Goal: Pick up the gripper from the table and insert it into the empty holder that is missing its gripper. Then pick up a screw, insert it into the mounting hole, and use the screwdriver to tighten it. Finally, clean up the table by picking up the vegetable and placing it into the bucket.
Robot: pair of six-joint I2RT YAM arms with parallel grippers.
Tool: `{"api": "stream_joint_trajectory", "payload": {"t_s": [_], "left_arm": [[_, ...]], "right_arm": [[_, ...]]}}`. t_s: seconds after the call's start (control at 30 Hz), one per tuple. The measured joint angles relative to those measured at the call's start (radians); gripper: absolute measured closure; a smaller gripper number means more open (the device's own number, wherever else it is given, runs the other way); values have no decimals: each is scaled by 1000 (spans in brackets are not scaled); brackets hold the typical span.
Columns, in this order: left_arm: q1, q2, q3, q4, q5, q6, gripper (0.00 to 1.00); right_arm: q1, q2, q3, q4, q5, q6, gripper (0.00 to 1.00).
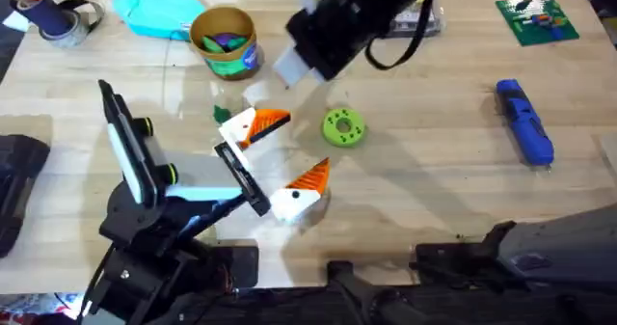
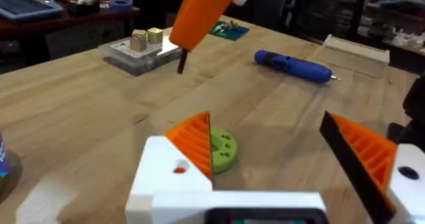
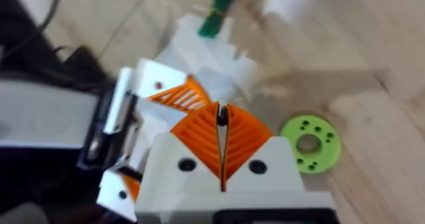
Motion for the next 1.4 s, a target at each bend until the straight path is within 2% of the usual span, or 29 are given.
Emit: {"api": "stream_joint_trajectory", "payload": {"t_s": [0.2,0.43,0.7,1.4], "left_arm": [[0,0,0,0,0,0,6],[0,0,0,0,0,0,6],[0,0,0,0,0,0,6],[0,0,0,0,0,0,6]], "right_arm": [[60,0,2,28,-119,-67,995],[115,10,2,53,-170,-114,995],[132,61,2,71,-166,-133,995],[141,74,2,68,-118,-140,995]]}}
